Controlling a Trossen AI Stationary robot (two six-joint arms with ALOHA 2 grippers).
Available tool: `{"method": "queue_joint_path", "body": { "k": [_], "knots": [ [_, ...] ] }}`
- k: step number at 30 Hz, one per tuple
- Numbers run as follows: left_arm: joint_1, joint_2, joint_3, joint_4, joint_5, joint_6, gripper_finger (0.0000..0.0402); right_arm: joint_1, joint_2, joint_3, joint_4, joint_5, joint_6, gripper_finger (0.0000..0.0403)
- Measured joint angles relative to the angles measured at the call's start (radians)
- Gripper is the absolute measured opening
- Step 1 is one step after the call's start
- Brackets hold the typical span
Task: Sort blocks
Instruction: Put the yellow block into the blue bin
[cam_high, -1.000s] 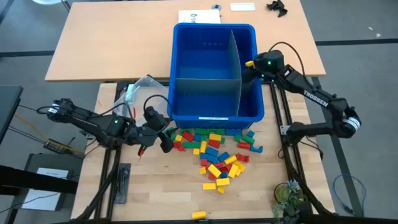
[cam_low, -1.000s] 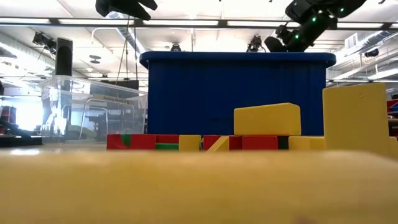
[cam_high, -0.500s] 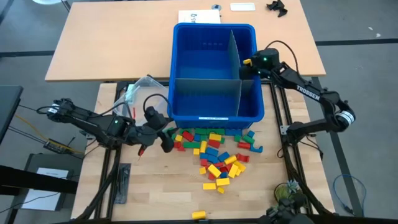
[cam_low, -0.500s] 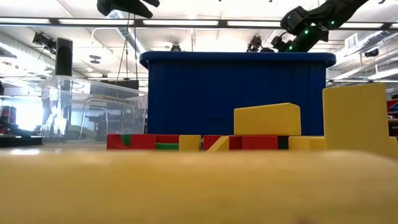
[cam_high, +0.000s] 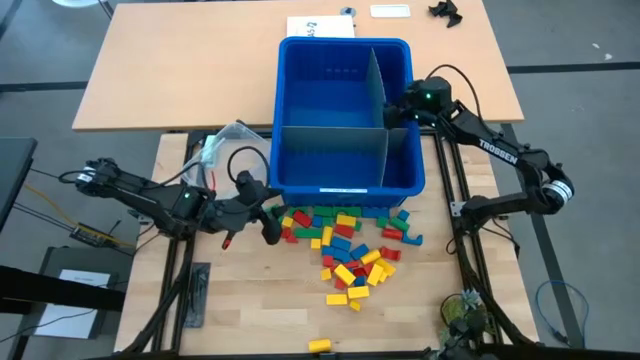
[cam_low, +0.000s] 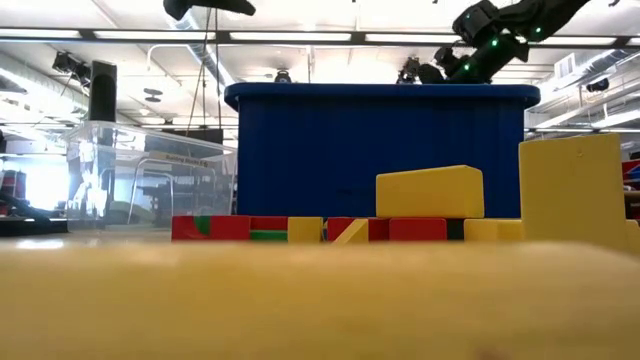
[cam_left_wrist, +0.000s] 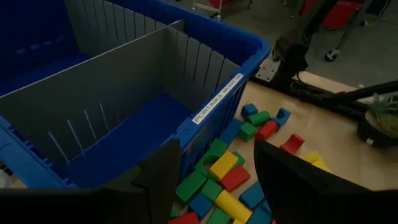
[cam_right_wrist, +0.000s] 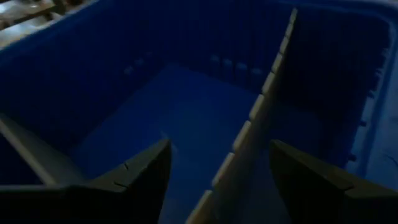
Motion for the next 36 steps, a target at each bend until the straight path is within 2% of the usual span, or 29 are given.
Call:
{"method": "queue_joint_path", "body": {
  "k": [8, 19, 27, 36],
  "knots": [
    [0.000, 0.000, 0.000, 0.025, 0.000, 0.000, 0.0214, 0.106, -0.079, 0.000, -0.022, 0.000, -0.033, 0.0258],
    [0.000, 0.000, 0.000, 0.028, 0.000, 0.000, 0.0214, 0.346, -0.146, 0.000, -0.092, 0.000, -0.065, 0.0237],
    [0.000, 0.000, 0.000, 0.028, 0.000, 0.000, 0.0214, 0.594, -0.176, 0.000, -0.138, 0.001, -0.013, 0.0229],
    [0.000, 0.000, 0.000, 0.029, 0.000, 0.000, 0.0214, 0.986, -0.128, 0.000, -0.200, -0.016, 0.155, 0.0217]
  ]
}}
